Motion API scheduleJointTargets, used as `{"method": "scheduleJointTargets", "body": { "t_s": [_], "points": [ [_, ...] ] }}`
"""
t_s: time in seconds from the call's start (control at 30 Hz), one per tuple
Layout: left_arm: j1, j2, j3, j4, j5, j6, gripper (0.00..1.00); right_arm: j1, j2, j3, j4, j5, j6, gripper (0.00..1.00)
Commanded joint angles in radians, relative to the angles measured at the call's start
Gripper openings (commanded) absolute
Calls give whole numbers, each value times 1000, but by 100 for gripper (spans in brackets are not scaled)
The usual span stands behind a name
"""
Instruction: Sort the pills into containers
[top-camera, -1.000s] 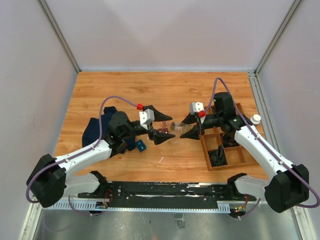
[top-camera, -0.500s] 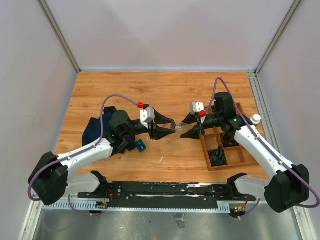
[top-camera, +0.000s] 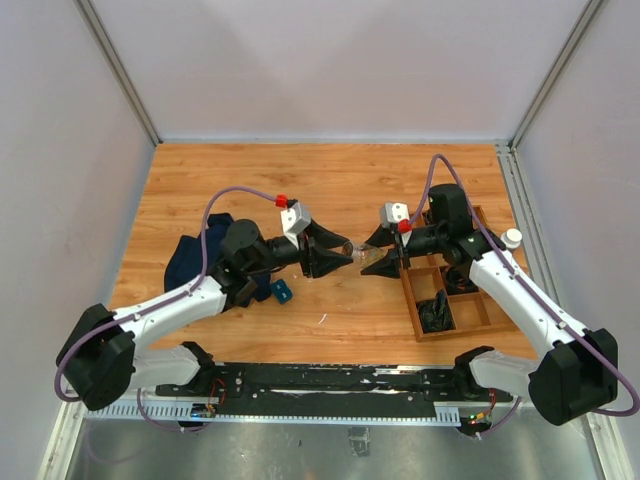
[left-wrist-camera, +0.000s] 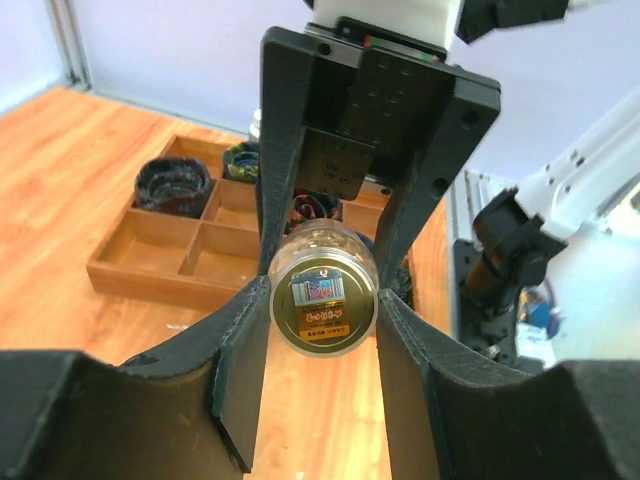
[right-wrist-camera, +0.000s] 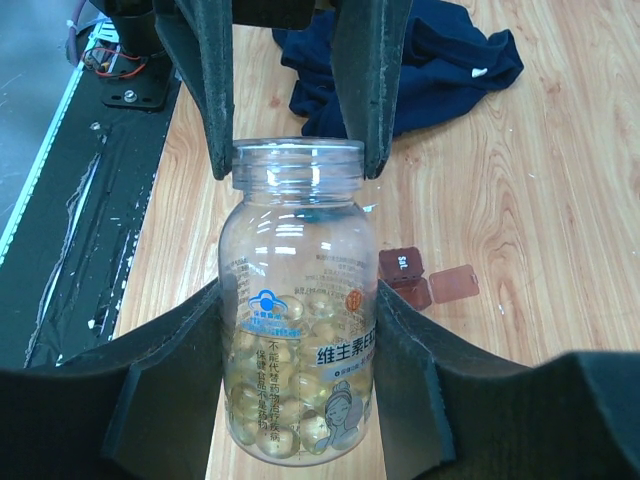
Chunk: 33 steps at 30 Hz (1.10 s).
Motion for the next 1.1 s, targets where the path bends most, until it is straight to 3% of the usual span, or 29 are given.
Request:
{"method": "scheduleJointTargets", "body": {
  "t_s": [0.0, 0.13, 0.27, 0.43, 0.5, 0.6, 0.7, 0.83, 0.9, 1.07],
  "points": [
    [-20, -77, -5, -74, -313, -282, 0, -6, -18, 0, 14, -39, -16, 1],
    [-117, -144, -38, -144, -551, -498, 0, -6, -11, 0, 13, -40, -16, 1],
    [-212, -116, 48, -317, -728, -636, 0, -5, -10, 0, 13, -40, -14, 1],
    [-248, -77, 104, -398, -799, -678, 4, -9, -15, 0, 14, -37, -13, 1],
    [-250, -83, 111, -422, -834, -666, 16, -9, -15, 0, 13, -38, -12, 1],
    [-250, -101, 121, -468, -888, -639, 55, -9, -12, 1, 14, -40, -14, 1],
    [-250, -128, 118, -485, -923, -584, 80, -9, -12, 0, 14, -40, -13, 1],
    [-250, -181, 88, -453, -927, -430, 98, -9, -11, 0, 14, -43, -14, 1],
    [-250, -225, 51, -387, -861, -291, 99, -9, -11, -1, 14, -46, -14, 0],
    [-248, -325, -86, -156, -520, 130, 99, -9, -8, -2, 13, -58, -15, 1]
  ]
}}
